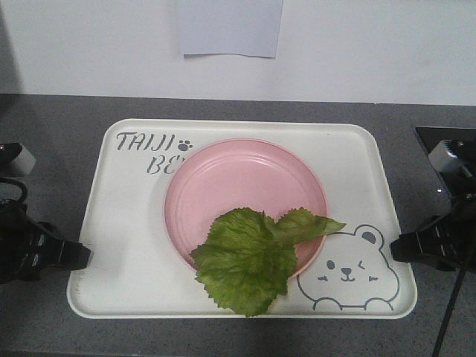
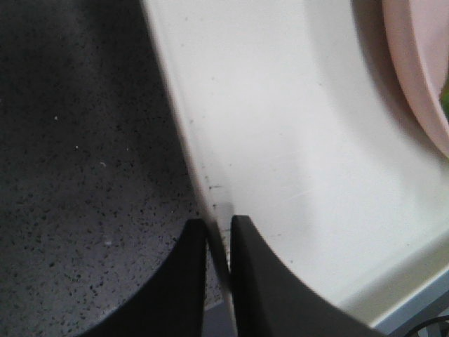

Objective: Transfer vegetables to tray and serve
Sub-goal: 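Lower the tray onto the new counter with both grippers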

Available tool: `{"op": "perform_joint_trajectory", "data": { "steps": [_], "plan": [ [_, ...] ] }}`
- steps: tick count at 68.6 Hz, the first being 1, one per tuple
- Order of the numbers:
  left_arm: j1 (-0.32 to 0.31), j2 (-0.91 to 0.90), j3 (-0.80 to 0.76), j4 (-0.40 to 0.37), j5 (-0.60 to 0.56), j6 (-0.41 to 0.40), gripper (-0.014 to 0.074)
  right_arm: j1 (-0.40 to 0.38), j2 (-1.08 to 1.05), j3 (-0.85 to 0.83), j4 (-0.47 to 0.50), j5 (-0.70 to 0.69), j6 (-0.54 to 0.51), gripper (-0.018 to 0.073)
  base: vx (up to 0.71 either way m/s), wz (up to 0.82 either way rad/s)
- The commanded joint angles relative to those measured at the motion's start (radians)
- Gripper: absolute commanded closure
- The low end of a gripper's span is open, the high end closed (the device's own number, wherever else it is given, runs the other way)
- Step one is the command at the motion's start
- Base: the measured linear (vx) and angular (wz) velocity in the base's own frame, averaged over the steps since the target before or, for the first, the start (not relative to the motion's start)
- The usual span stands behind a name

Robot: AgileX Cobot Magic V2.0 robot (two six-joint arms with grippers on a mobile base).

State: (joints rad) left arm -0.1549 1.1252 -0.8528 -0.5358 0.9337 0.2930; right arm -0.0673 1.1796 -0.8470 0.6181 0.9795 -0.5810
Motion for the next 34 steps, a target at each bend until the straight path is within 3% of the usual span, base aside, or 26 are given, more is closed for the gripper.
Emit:
{"op": "perform_joint_trajectory", "data": {
  "steps": [1,34],
  "plan": [
    [-0.011,-0.025,-0.030,-0.091,-0.020,0.025,0.0602,0.007,-0.029,-0.027,0.087,0.029,-0.048,0.0565,0.08,-0.03],
    [-0.011,-0.025,-0.030,-0.091,-0.020,0.025,0.0602,0.007,-0.029,-0.027,0.087,0.029,-0.048,0.0565,0.07,-0.01]
  ]
}}
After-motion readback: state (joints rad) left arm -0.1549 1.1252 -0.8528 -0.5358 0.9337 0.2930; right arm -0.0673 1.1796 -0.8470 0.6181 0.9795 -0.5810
